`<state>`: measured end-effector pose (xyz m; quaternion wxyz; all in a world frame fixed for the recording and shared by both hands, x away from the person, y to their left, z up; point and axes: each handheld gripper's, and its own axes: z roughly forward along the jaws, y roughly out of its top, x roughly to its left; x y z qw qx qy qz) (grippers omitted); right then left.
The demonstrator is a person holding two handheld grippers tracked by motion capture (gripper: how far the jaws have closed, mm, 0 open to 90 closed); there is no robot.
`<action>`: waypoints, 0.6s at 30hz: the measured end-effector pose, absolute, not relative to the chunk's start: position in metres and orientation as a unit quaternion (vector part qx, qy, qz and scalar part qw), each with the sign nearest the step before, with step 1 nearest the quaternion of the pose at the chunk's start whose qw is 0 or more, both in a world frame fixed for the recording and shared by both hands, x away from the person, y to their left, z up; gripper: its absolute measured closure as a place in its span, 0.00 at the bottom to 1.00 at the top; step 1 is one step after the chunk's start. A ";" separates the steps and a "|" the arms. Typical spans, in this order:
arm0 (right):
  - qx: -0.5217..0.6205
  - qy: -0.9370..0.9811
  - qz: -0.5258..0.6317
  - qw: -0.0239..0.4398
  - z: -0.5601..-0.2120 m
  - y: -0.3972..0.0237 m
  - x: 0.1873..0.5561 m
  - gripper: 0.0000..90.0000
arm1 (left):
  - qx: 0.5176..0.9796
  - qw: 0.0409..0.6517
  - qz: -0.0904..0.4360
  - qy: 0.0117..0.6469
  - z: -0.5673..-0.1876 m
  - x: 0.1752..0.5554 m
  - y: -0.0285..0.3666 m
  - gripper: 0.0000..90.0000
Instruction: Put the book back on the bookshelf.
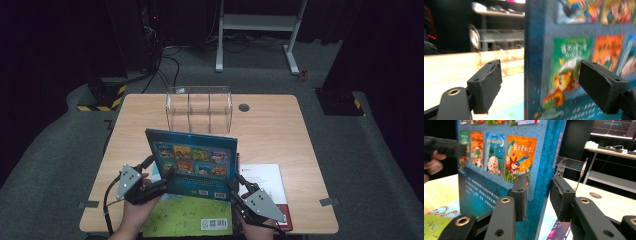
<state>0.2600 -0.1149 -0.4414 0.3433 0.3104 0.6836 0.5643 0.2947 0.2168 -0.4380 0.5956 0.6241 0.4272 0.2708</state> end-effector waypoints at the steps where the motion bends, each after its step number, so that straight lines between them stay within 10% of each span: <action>1: 0.310 0.684 0.564 0.343 -0.442 -0.114 0.260 0.73 | 0.634 0.594 0.255 0.424 -0.437 0.302 0.217 0.15; 6: 0.314 0.695 0.553 0.335 -0.444 -0.109 0.263 0.68 | 0.701 0.547 0.179 0.422 -0.439 0.328 0.205 0.22; 18: 0.344 0.671 0.565 0.336 -0.430 -0.115 0.283 0.72 | 0.686 0.541 0.302 0.380 -0.435 0.311 0.193 0.34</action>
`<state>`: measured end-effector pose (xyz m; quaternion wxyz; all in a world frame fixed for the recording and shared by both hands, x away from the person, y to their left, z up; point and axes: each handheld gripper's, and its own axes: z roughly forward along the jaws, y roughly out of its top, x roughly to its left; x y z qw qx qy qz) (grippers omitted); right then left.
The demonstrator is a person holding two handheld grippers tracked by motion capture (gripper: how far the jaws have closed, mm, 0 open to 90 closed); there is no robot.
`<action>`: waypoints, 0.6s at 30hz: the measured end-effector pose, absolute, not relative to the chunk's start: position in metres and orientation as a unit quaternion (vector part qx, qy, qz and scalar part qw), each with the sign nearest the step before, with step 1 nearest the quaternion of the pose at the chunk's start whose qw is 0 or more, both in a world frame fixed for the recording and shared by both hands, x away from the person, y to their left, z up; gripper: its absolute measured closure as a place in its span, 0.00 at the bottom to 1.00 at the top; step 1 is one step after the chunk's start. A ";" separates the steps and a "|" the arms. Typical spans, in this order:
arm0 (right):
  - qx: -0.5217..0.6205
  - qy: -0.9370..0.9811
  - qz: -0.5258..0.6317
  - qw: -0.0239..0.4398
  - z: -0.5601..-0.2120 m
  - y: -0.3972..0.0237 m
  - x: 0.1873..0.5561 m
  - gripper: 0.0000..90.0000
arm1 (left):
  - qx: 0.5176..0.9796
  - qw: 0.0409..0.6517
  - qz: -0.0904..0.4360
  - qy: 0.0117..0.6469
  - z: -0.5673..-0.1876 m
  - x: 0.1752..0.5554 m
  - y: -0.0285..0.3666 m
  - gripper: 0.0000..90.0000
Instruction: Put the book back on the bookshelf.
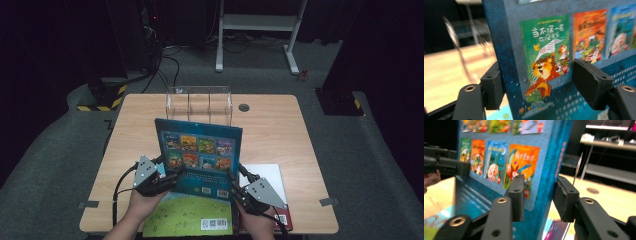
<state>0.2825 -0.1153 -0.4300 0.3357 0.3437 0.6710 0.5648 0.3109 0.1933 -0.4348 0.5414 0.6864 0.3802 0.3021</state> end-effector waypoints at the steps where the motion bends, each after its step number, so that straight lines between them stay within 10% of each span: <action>1: 0.343 0.671 0.563 0.338 -0.427 -0.114 0.284 0.72 | 0.686 0.541 0.302 0.380 -0.435 0.311 0.193 0.34; 18: 0.323 0.678 0.580 0.315 -0.430 -0.111 0.281 0.74 | 0.675 0.554 0.299 0.385 -0.442 0.318 0.205 0.31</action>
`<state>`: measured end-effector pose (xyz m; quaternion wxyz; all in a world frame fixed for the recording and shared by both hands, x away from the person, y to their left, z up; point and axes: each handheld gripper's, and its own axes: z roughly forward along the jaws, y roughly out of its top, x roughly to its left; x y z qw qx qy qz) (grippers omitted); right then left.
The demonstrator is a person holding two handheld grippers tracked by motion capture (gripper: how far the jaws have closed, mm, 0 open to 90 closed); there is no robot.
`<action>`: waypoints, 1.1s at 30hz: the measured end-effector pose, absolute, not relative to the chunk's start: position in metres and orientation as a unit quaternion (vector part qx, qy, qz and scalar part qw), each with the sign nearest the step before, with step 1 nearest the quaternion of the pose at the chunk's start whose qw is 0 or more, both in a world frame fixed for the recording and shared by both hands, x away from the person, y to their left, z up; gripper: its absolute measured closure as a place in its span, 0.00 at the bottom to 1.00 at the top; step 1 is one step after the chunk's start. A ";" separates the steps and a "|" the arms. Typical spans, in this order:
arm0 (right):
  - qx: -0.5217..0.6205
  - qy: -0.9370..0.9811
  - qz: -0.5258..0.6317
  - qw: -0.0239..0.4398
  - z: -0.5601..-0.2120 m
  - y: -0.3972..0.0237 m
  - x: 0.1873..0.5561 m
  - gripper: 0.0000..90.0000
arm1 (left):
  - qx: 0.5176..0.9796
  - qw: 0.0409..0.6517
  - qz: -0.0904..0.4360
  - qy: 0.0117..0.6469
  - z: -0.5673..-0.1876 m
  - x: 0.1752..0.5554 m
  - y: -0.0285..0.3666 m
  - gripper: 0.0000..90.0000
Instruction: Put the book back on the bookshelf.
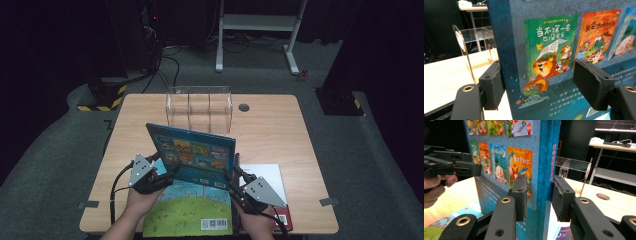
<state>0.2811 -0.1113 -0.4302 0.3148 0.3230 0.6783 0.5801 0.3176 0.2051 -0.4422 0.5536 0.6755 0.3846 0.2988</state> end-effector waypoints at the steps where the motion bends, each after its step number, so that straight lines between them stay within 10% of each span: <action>1: 0.320 0.680 0.581 0.314 -0.431 -0.111 0.280 0.74 | 0.674 0.553 0.299 0.387 -0.442 0.318 0.206 0.31; 33: 0.292 0.690 0.605 0.268 -0.432 -0.100 0.269 0.66 | 0.666 0.548 0.280 0.422 -0.456 0.311 0.219 0.33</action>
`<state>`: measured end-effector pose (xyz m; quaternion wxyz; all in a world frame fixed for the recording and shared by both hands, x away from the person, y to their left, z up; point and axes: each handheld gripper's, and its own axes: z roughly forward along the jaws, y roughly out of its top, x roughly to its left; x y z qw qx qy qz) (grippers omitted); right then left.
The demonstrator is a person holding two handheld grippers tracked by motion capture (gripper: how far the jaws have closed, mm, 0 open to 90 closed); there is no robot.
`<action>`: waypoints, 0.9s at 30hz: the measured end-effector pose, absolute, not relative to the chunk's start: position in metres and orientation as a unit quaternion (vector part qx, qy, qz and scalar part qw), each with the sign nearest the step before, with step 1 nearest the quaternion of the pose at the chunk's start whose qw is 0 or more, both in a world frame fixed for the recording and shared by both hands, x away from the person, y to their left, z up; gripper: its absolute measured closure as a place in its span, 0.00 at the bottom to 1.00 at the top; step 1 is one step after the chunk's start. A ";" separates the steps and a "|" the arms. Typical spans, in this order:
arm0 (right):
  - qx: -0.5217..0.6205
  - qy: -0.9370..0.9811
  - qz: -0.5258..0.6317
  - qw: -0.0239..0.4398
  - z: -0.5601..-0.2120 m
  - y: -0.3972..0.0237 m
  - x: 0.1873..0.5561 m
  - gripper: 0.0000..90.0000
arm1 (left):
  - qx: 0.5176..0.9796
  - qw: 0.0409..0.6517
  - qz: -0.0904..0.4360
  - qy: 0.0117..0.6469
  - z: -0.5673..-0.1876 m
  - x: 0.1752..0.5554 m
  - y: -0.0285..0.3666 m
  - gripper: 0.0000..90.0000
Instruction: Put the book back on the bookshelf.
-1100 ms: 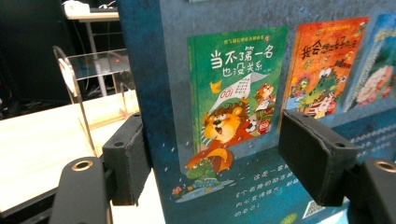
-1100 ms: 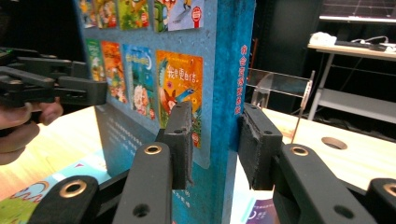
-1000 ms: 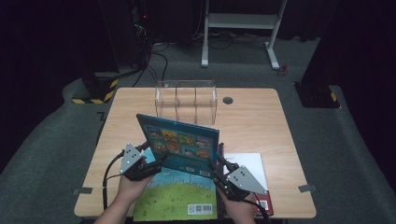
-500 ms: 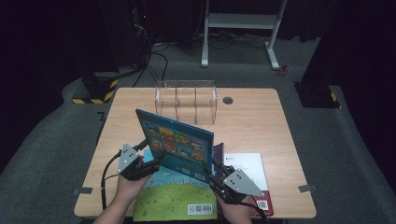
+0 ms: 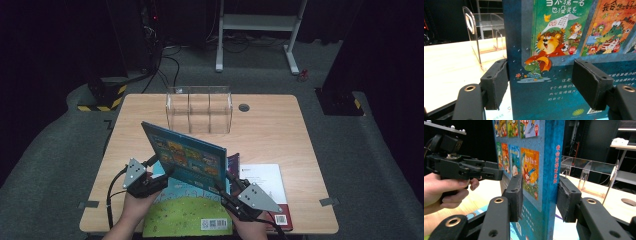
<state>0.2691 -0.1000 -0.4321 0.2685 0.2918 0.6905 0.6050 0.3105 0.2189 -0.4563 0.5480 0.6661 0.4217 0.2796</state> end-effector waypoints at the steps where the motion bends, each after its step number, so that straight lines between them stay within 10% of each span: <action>1: 0.292 0.690 0.605 0.268 -0.432 -0.100 0.269 0.66 | 0.666 0.549 0.279 0.422 -0.456 0.311 0.219 0.33; 16: 0.294 0.716 0.583 0.246 -0.444 -0.089 0.281 0.62 | 0.668 0.547 0.276 0.423 -0.458 0.310 0.218 0.31; 27: 0.286 0.729 0.571 0.247 -0.455 -0.093 0.280 0.80 | 0.673 0.524 0.297 0.430 -0.462 0.314 0.214 0.37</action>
